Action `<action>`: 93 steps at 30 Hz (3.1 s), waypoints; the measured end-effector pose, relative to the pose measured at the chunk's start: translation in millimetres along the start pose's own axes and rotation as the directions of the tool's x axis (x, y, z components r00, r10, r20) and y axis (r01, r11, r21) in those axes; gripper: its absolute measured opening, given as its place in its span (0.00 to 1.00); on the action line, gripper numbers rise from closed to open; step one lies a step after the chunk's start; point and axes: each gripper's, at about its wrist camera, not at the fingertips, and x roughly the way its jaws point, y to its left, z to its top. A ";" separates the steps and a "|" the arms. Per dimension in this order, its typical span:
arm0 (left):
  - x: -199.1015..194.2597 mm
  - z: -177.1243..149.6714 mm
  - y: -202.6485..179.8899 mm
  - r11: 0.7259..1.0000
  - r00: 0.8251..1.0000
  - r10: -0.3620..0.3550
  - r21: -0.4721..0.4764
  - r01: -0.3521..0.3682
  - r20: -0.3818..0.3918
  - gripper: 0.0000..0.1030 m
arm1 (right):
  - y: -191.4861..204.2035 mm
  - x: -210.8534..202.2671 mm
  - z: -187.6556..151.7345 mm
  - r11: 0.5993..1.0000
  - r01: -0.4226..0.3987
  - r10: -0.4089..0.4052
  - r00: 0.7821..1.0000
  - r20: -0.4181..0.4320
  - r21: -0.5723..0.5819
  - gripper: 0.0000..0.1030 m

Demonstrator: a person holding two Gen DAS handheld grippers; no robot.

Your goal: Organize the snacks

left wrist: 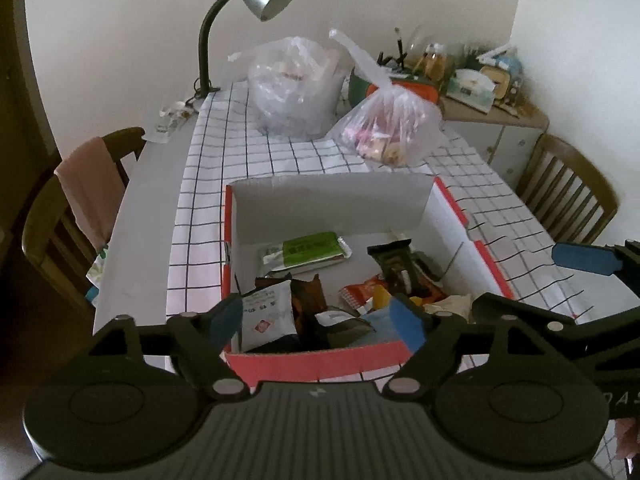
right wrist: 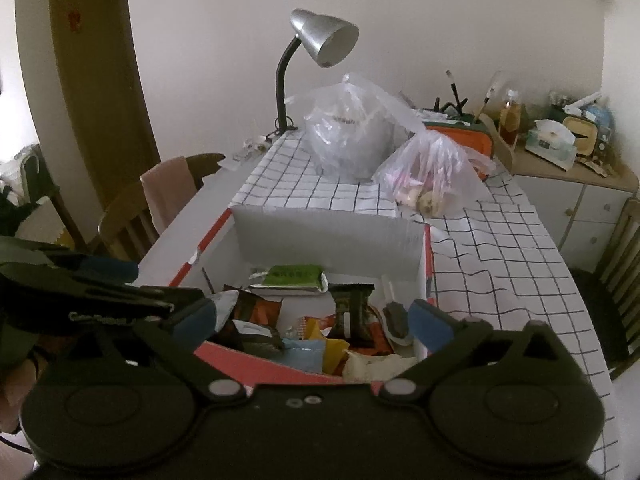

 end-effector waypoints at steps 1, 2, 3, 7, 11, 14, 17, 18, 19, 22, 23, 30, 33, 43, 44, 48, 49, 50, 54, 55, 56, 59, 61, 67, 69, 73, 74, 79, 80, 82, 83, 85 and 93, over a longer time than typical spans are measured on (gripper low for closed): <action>-3.7 -1.8 -0.4 1.000 1.000 -0.005 -0.003 0.005 0.005 0.82 | 0.7 -4.5 -1.3 1.000 -0.001 0.001 1.000 0.008 -0.002 1.00; -7.4 -3.6 -0.4 1.000 1.000 -0.010 -0.005 0.010 0.008 0.82 | 1.3 -7.7 -2.2 1.000 -0.001 0.001 1.000 0.013 -0.002 1.00; -11.7 -5.7 -0.2 1.000 1.000 -0.014 -0.007 0.014 0.015 0.83 | 1.5 -11.6 -3.6 1.000 -0.003 0.003 1.000 0.017 -0.001 1.00; -24.3 -13.0 -1.3 1.000 0.999 -0.014 -0.005 0.014 0.029 0.91 | 3.0 -25.7 -8.4 1.000 -0.008 0.007 1.000 0.030 0.011 1.00; -37.0 -21.0 -2.7 0.999 0.999 -0.035 -0.006 0.035 0.039 0.92 | 5.8 -38.6 -12.4 1.000 -0.015 0.014 0.999 0.047 0.023 1.00; -45.4 -26.8 -2.9 0.999 0.998 -0.047 -0.007 0.048 0.047 0.93 | 8.2 -46.5 -16.2 1.000 -0.017 0.016 0.998 0.056 0.021 1.00; -53.7 -32.9 -5.0 0.999 0.997 -0.041 -0.008 0.041 0.063 0.93 | 8.6 -52.5 -19.9 0.999 -0.025 0.024 0.998 0.060 0.030 1.00; -55.8 -34.6 -5.6 0.999 0.997 -0.036 -0.008 0.037 0.066 0.93 | 9.3 -54.2 -21.0 0.999 -0.024 0.022 0.998 0.061 0.030 1.00; -57.9 -36.3 -6.3 0.999 0.997 -0.033 -0.005 0.033 0.069 0.93 | 10.0 -56.2 -22.0 0.999 -0.021 0.019 0.998 0.061 0.029 1.00; -62.1 -39.6 -7.7 1.000 0.997 -0.021 0.003 0.021 0.075 0.93 | 11.5 -59.3 -24.2 0.999 -0.025 0.023 0.998 0.062 0.031 1.00; -63.1 -40.3 -7.9 1.000 0.997 -0.018 0.004 0.018 0.074 0.93 | 11.8 -60.4 -25.1 0.999 -0.027 0.025 0.998 0.063 0.031 1.00; -65.4 -45.4 -6.0 1.000 0.998 -0.012 -0.010 0.012 0.068 0.93 | 11.2 -64.8 -29.7 0.998 -0.034 0.030 0.997 0.066 0.054 1.00; -65.8 -48.2 -5.5 1.000 0.998 -0.008 -0.015 0.009 0.063 0.93 | 10.3 -65.8 -30.9 0.997 -0.035 0.031 0.997 0.067 0.066 1.00; -64.2 -51.8 -4.3 1.000 0.999 -0.007 -0.027 0.008 0.045 0.93 | 10.6 -63.5 -34.7 0.997 -0.025 0.021 0.998 0.061 0.073 1.00; -64.0 -51.8 -4.1 1.000 0.999 -0.007 -0.029 0.008 0.044 0.93 | 10.6 -63.5 -34.9 0.997 -0.025 0.020 0.998 0.061 0.074 1.00; -63.7 -51.9 -3.7 0.999 0.999 -0.008 -0.032 0.010 0.044 0.93 | 10.6 -63.5 -35.0 0.997 -0.023 0.019 0.998 0.062 0.074 1.00; -63.9 -52.0 -3.6 0.999 0.999 -0.011 -0.033 0.012 0.045 0.93 | 10.6 -63.4 -35.0 0.997 -0.023 0.019 0.998 0.061 0.074 1.00; -64.1 -52.1 -3.6 0.999 0.999 -0.011 -0.032 0.013 0.045 0.93 | 10.5 -63.4 -35.1 0.997 -0.023 0.018 0.998 0.062 0.074 1.00; -64.0 -51.7 -4.1 0.999 0.999 -0.012 -0.031 0.013 0.045 0.93 | 10.2 -63.0 -35.0 0.997 -0.023 0.019 0.998 0.061 0.076 1.00; -63.9 -51.6 -4.2 0.999 0.999 -0.012 -0.031 0.013 0.045 0.93 | 10.2 -63.0 -35.1 0.997 -0.025 0.020 0.998 0.062 0.075 1.00; -63.9 -51.6 -4.2 0.999 0.999 -0.014 -0.031 0.015 0.044 0.93 | 10.5 -62.4 -34.8 0.997 -0.025 0.020 0.998 0.061 0.076 1.00; -64.0 -51.1 -4.0 0.999 0.999 -0.010 -0.030 0.011 0.045 0.93 | 11.1 -61.4 -34.9 0.997 -0.025 0.020 0.998 0.060 0.078 1.00; -64.1 -50.8 -3.8 0.999 0.999 -0.009 -0.030 0.010 0.045 0.93 | 11.7 -60.7 -35.6 0.996 -0.024 0.020 0.998 0.059 0.080 1.00; -64.2 -50.1 -3.7 1.000 0.999 -0.010 -0.025 0.011 0.047 0.93 | 11.0 -60.7 -35.4 0.997 -0.024 0.020 0.998 0.060 0.078 1.00; -64.5 -49.9 -3.7 1.000 0.999 -0.011 -0.026 0.012 0.047 0.93 | 10.7 -60.5 -35.5 0.996 -0.023 0.019 0.998 0.057 0.083 1.00; -65.3 -49.0 -4.3 1.000 0.999 -0.014 -0.024 0.015 0.047 0.93 | 10.9 -60.9 -37.2 0.996 -0.022 0.017 0.998 0.057 0.087 1.00; -66.0 -49.1 -5.0 1.000 0.999 -0.014 -0.024 0.015 0.048 0.93 | 10.8 -60.9 -37.1 0.996 -0.022 0.017 0.998 0.056 0.087 1.00; -66.4 -47.9 -7.1 1.000 0.999 -0.016 -0.020 0.017 0.045 0.93 | 10.0 -62.2 -38.1 0.996 -0.019 0.014 0.998 0.055 0.091 1.00; -66.1 -48.2 -7.5 1.000 0.999 -0.017 -0.021 0.018 0.043 0.93 | 10.0 -62.2 -37.9 0.996 -0.017 0.012 0.998 0.055 0.092 1.00; -66.3 -48.5 -9.0 1.000 0.999 -0.016 -0.019 0.017 0.042 0.93 | 8.8 -62.7 -38.5 0.995 -0.017 0.012 0.999 0.053 0.097 1.00; -66.3 -48.0 -9.1 1.000 0.999 -0.017 -0.018 0.018 0.042 0.93 | 8.7 -62.9 -38.7 0.995 -0.016 0.011 0.999 0.053 0.097 1.00; -66.3 -48.5 -9.4 1.000 0.999 -0.015 -0.018 0.016 0.043 0.93 | 8.0 -63.2 -38.9 0.995 -0.017 0.012 0.999 0.053 0.099 1.00; -66.6 -47.9 -10.4 1.000 0.999 -0.017 -0.017 0.018 0.043 0.93 | 7.0 -63.7 -39.0 0.995 -0.017 0.011 0.998 0.054 0.103 1.00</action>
